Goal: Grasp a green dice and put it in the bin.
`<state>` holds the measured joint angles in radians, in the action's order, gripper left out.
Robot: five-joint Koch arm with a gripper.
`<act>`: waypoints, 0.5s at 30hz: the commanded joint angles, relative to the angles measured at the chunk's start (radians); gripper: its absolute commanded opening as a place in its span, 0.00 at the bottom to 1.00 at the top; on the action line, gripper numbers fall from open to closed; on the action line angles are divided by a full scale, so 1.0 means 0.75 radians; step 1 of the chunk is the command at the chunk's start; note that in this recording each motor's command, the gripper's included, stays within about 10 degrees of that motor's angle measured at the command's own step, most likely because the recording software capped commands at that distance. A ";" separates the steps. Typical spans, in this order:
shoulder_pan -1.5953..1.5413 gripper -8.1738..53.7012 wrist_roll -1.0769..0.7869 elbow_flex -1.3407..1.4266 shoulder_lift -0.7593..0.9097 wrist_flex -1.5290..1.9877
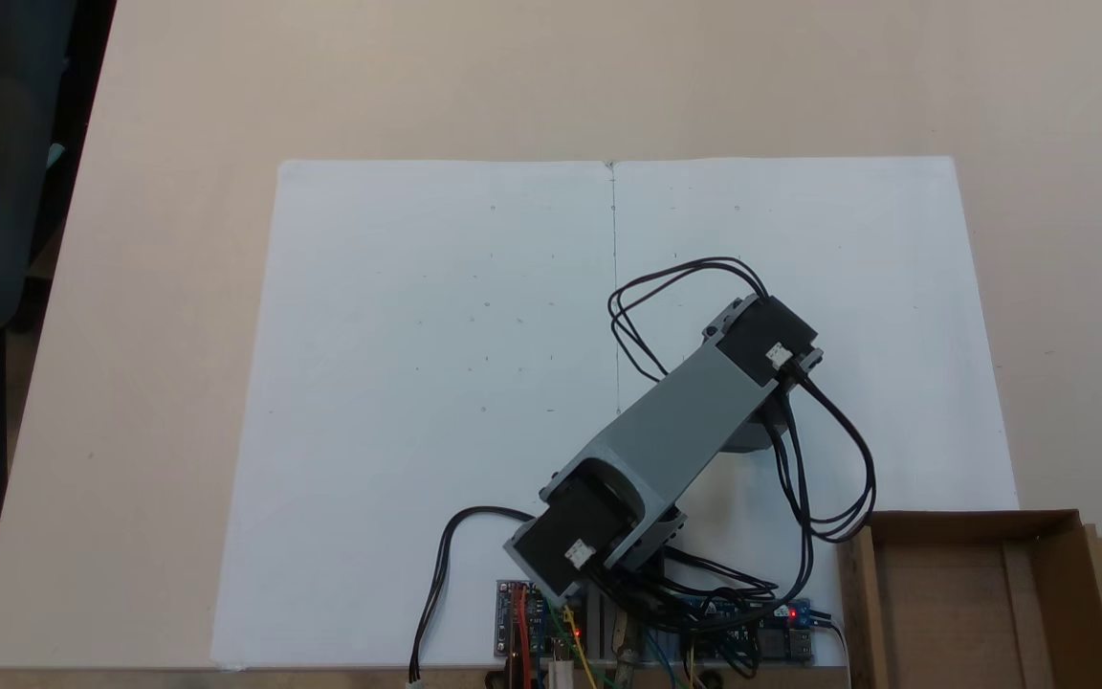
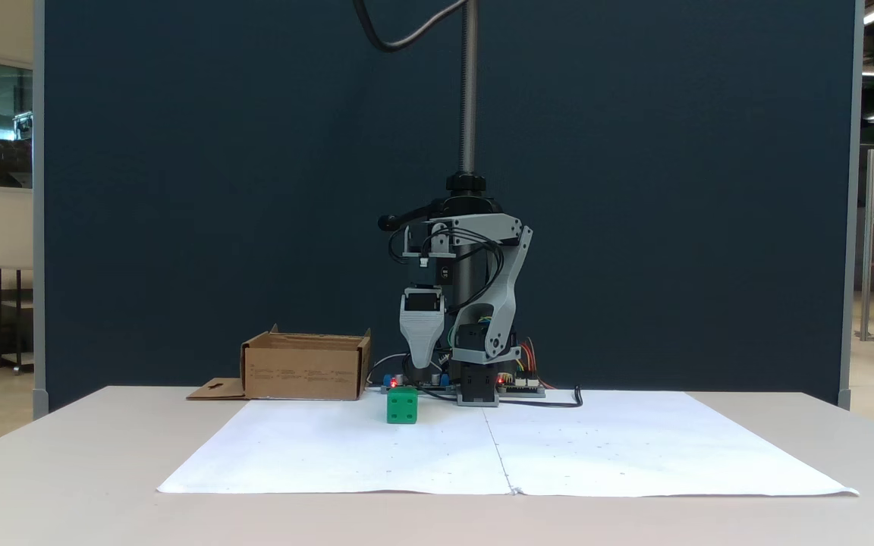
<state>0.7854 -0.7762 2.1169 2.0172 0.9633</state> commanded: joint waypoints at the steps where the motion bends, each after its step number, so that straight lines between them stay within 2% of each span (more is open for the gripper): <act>1: 0.020 0.87 -0.102 0.014 0.063 0.037; 8: 0.018 0.87 -0.121 0.090 0.106 -0.070; 15: 0.041 0.87 -0.239 0.096 0.022 -0.121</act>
<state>0.7992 -0.8606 2.2028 2.0371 0.9097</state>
